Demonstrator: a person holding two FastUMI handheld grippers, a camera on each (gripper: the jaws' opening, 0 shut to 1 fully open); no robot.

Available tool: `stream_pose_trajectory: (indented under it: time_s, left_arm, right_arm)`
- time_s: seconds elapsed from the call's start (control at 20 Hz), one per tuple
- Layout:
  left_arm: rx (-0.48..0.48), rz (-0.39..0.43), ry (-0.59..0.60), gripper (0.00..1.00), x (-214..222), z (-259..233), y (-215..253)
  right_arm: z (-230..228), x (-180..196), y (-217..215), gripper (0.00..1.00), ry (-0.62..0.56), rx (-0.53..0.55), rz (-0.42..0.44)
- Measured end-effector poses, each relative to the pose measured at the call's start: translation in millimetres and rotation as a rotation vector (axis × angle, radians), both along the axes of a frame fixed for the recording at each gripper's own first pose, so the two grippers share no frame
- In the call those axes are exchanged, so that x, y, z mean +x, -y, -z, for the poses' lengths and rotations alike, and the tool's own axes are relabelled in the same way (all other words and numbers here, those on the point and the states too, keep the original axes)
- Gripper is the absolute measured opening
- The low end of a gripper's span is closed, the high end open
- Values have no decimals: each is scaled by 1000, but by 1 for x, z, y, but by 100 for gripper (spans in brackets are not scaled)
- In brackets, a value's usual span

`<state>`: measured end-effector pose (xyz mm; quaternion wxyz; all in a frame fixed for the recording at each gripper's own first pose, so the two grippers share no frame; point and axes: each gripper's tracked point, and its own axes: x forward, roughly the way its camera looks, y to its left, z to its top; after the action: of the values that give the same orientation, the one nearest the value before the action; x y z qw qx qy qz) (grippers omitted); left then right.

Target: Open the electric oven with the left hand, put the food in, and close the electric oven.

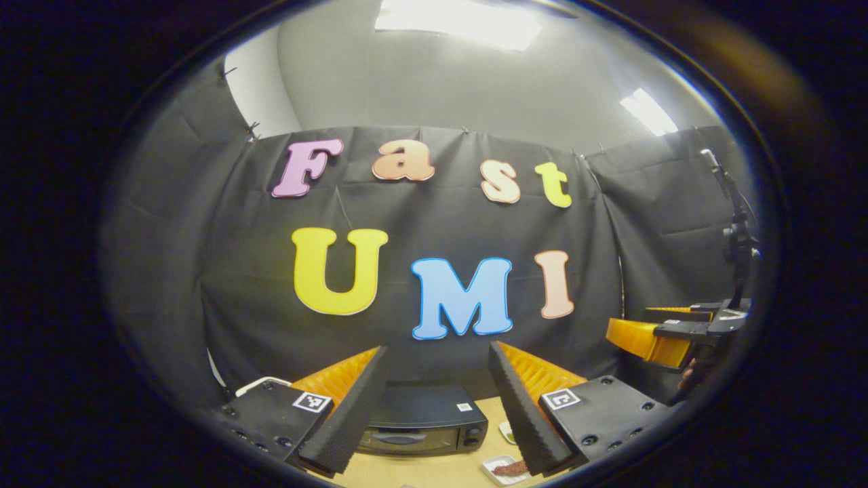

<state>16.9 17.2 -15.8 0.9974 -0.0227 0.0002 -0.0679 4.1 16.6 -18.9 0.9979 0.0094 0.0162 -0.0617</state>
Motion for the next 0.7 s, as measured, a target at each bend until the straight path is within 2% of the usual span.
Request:
stream_pose_trajectory:
  time_s: [0.15,0.25,0.55,0.65,0.7]
  left_arm:
    - [0,25,-15,99,12,14,-6]
    - [-1,30,-42,95,26,34,-7]
    - [11,-15,-225,97,74,131,-23]
    - [23,-20,-278,95,84,160,-27]
    - [22,-23,-301,98,90,173,-28]
  right_arm:
    - [-1,6,-2,97,11,-13,29]
    - [0,10,-1,97,18,-36,30]
    - [10,31,14,97,-16,-71,29]
    - [19,38,16,98,-37,-68,22]
    - [23,42,15,98,-48,-66,17]
